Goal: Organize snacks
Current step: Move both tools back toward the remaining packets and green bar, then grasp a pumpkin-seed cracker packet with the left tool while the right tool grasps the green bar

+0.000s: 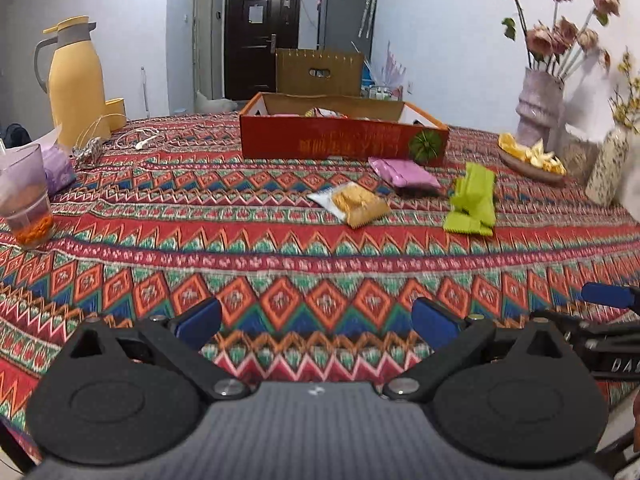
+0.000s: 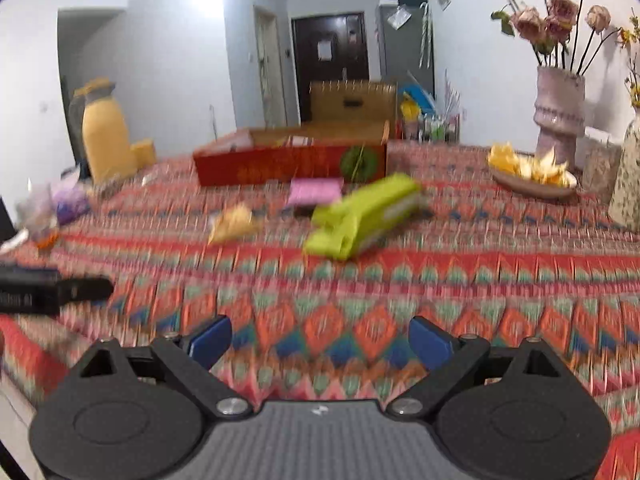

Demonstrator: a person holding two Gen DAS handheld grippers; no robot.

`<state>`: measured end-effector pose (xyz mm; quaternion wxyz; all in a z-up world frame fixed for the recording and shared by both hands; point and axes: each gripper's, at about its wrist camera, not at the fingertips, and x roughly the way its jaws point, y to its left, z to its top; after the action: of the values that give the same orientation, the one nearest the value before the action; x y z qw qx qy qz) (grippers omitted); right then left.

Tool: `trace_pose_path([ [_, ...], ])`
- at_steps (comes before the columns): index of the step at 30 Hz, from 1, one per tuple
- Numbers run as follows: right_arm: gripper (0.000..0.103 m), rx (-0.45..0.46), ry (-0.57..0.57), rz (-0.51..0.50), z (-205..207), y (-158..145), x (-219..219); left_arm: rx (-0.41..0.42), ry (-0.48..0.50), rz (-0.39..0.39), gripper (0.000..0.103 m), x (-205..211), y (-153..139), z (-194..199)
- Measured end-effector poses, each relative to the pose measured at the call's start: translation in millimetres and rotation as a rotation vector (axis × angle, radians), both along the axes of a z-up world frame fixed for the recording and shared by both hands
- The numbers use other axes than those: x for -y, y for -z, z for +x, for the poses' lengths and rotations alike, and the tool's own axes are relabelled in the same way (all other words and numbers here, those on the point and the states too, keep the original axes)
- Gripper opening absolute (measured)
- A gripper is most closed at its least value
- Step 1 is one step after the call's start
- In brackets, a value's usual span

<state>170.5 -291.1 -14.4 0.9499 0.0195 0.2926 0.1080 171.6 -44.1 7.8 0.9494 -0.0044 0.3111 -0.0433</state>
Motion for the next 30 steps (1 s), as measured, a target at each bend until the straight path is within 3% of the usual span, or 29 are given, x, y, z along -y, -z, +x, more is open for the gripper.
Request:
trace_pose_path([
  [8, 0.095, 0.007, 0.027, -0.022, -27, 6, 1, 0.004, 0.019, 0.0, 0.103, 4, 1, -15],
  [15, 0.095, -0.01, 0.03, -0.009, -23, 9, 3, -0.015, 0.013, -0.007, 0.103, 3, 6, -9],
  [24, 0.095, -0.027, 0.032, 0.009, 8, 7, 10, -0.044, 0.028, -0.044, 0.101, 9, 11, 34],
  [30, 0.093, -0.002, 0.042, 0.044, 51, -6, 19, -0.036, 0.03, -0.085, 0.087, 18, 8, 89],
])
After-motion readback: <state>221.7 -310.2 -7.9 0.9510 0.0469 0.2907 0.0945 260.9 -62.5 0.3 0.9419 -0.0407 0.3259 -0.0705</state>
